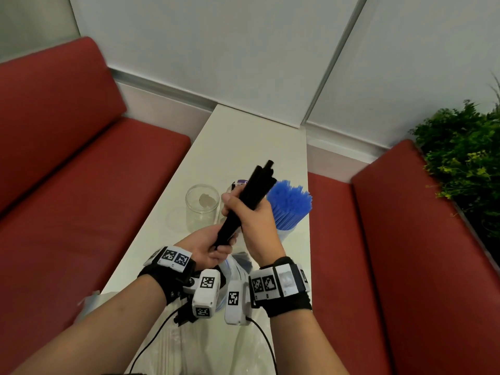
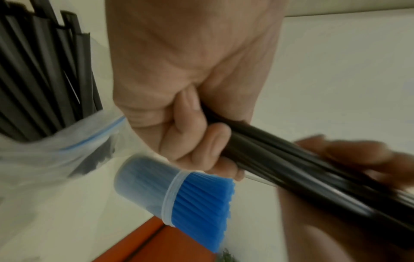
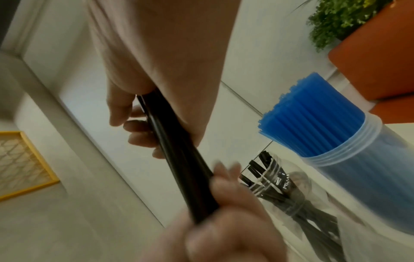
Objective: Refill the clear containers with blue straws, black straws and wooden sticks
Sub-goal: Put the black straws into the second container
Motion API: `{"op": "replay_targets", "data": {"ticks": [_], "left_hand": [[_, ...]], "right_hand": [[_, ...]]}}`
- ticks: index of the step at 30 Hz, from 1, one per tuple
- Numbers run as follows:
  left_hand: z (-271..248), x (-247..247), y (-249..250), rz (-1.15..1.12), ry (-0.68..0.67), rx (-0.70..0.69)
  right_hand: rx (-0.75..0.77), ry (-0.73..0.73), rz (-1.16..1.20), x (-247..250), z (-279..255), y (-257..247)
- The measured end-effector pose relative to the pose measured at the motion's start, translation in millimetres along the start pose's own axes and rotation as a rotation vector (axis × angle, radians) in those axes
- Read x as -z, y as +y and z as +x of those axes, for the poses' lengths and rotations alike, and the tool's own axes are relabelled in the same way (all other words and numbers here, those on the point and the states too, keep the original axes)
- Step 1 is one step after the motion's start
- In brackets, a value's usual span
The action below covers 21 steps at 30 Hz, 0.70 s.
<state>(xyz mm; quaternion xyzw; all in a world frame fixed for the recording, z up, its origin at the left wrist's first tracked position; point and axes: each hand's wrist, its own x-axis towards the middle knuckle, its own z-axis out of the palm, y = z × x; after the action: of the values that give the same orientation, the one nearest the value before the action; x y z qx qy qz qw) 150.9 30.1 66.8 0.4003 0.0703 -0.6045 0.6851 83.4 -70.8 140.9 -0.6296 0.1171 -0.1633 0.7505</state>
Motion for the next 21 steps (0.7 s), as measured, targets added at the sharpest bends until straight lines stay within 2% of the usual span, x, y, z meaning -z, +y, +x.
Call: {"op": "replay_targets", "data": {"ticks": [5, 8, 11, 14, 17, 21], "left_hand": [[10.8, 16.5, -1.6, 0.028, 0.178, -0.107], [17.6, 22.4, 2.3, 0.188, 0.391, -0.226], [17.4, 33.6, 5.4, 0.56, 0.551, -0.308], [15.5, 40.6, 3.8, 1.155, 0.594, -0.255], [15.6, 39.2, -5.1, 1.607, 0.535, -0.206], [17.2, 35.9, -25.2, 1.929, 0.463, -0.015]], "right_hand": [[0.03, 0.027, 0.002, 9.2, 35.3, -22.1], [0.149, 0.107, -0.098, 13.5, 66.0, -48.1], [0.268, 0.204, -0.173, 19.3, 95.2, -67.4], [0.269, 0.228, -0.261, 21.2, 112.9, -52.2], [0.159, 0.223, -0.306, 25.2, 120.9, -11.6], [-0.023, 0.22, -0.321, 36.8, 117.0, 43.4]]}}
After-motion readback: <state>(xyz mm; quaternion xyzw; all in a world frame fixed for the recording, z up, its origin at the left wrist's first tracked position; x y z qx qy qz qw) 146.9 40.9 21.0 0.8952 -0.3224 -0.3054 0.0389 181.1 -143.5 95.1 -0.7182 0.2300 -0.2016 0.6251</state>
